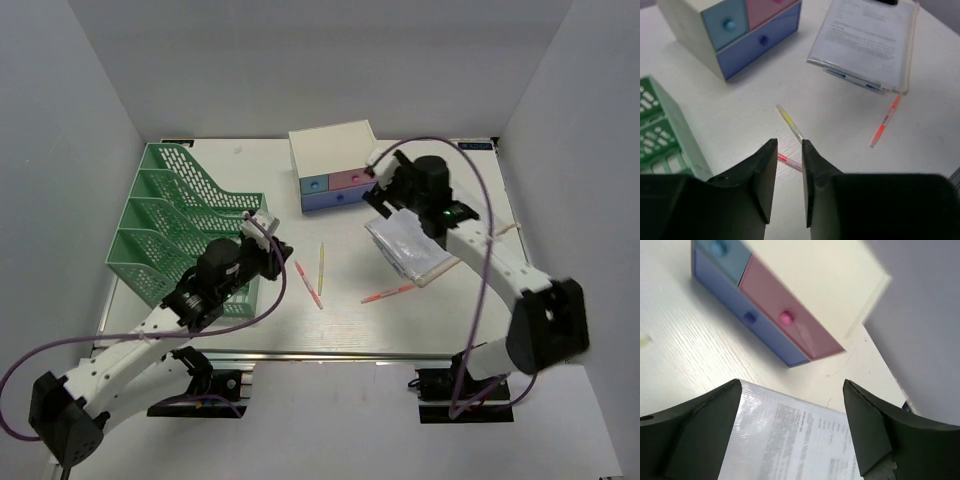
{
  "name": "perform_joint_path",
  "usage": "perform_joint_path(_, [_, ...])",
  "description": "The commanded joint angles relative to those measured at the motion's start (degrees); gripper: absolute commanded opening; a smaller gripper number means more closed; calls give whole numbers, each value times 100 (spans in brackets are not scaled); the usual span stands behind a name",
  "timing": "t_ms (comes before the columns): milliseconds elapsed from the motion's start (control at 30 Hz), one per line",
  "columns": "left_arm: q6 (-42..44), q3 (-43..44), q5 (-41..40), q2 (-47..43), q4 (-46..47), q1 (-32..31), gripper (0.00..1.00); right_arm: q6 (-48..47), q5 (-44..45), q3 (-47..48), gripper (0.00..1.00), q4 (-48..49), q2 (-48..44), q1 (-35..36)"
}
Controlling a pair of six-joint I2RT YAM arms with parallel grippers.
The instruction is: Organize the desk
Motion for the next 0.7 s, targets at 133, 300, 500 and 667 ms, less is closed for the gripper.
perform_joint_path(133, [-1259, 798, 942, 2089, 1364, -147, 0, 3598, -1069, -757, 3, -87, -1417, -731])
perform_joint_path(300, [-2577, 1934, -164, 4270, 1173, -148, 27, 4530, -1837, -1433, 3, 498, -1987, -1295])
perform_joint_path(500, [-3378, 3375, -1727, 6151, 857, -402, 59, 4847, -2487, -2058, 15, 1018, -2235, -2068])
perform_joint_path(667, [-3555, 4622, -3134, 7277, 478, -648, 62, 4979, -2936, -2173, 15, 1150, -2305, -2306])
